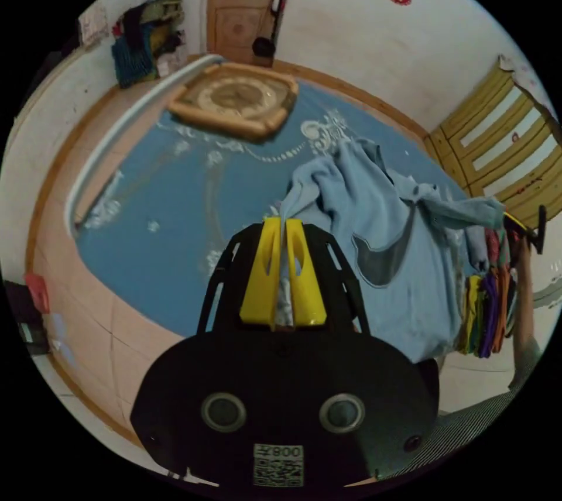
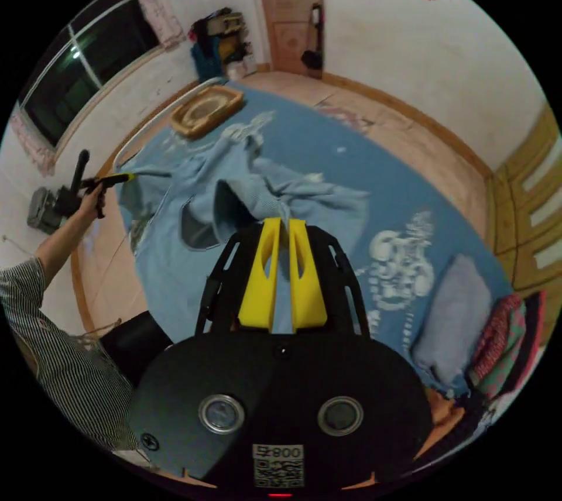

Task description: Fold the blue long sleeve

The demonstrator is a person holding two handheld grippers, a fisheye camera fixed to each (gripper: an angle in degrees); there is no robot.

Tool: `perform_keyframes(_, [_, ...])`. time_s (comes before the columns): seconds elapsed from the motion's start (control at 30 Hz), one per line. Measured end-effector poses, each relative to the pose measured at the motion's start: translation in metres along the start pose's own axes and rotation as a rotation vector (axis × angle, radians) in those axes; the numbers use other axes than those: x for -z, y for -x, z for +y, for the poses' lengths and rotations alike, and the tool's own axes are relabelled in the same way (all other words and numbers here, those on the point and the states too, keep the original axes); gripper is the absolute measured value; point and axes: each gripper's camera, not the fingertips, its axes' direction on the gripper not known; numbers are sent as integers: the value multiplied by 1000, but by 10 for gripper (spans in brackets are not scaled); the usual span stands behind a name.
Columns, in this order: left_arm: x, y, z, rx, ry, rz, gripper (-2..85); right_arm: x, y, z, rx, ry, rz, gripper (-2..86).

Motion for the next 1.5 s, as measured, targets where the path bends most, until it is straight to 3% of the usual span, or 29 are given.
perform_keyframes(0.07, [32,15,-24,51,-68,-108,32,48,-46,-2,-107,-50,137,27])
perform_keyframes(0.2, [50,34,-38,150,-108,-107,54,115,-150,27,-478,-28,405,33])
perform_keyframes(0.3, [35,23,-28,154,-123,-46,69,118,-181,68,-692,-43,385,35])
perform_keyframes(0.37, [11,2,-20,114,-95,10,77,104,-179,85,-718,-78,342,39])
perform_keyframes(0.47, [-14,-35,-21,34,-70,94,88,64,-155,84,-653,-78,235,50])
perform_keyframes(0.63, [-40,-99,-55,-89,-65,236,106,-25,-78,11,-353,11,-15,70])
perform_keyframes(0.83, [-72,-165,-117,-156,-61,361,112,-98,-48,-62,-308,88,-192,74])
perform_keyframes(1.0, [-106,-199,-172,-191,19,369,130,-106,-19,-97,-103,105,22,85])
perform_keyframes(1.23, [-152,-203,-233,1,54,470,130,-121,33,-113,322,137,309,102])
perform_keyframes(1.5, [-166,-201,-260,35,96,392,31,-158,44,-119,434,220,523,23])
